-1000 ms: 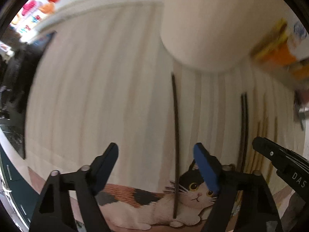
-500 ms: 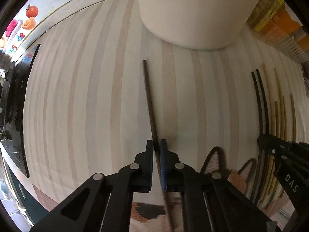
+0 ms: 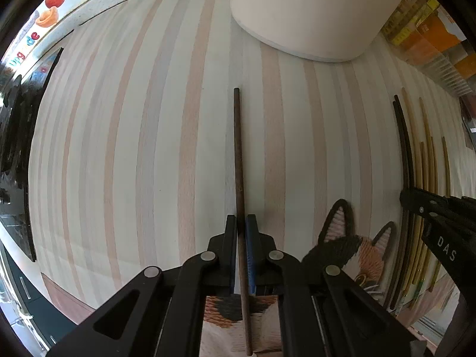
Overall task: Organize utensils
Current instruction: 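Grasp a black chopstick with the left tool while the right tool grasps another black chopstick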
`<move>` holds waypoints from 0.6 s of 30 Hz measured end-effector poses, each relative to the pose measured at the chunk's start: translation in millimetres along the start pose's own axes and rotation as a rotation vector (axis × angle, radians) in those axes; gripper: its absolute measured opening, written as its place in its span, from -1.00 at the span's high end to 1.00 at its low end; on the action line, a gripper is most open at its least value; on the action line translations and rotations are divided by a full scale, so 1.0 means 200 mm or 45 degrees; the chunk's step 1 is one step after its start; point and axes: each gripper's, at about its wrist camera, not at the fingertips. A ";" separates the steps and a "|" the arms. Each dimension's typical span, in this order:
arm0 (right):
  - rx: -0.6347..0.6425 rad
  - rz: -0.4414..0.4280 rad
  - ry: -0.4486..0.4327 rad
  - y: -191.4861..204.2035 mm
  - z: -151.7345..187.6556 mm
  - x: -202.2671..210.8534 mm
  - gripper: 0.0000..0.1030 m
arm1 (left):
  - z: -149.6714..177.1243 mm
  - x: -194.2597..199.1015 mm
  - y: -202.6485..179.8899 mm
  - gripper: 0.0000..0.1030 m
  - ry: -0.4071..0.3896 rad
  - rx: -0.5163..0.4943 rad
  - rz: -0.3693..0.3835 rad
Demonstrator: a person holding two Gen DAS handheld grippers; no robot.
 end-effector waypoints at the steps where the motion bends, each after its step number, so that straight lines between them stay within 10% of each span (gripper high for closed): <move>1: 0.010 0.009 0.006 0.00 -0.02 0.00 0.88 | 0.01 0.00 -0.01 0.93 0.002 0.004 0.001; 18: -0.008 0.001 0.061 -0.06 -0.13 -0.03 0.88 | -0.20 -0.09 -0.12 0.93 0.015 -0.030 -0.014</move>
Point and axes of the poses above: each gripper's, at about its wrist camera, not at the fingertips, and x roughly against the way its jaws point, y to its left, z to its underside, and after that the axes turned 10 degrees about -y, right-handed
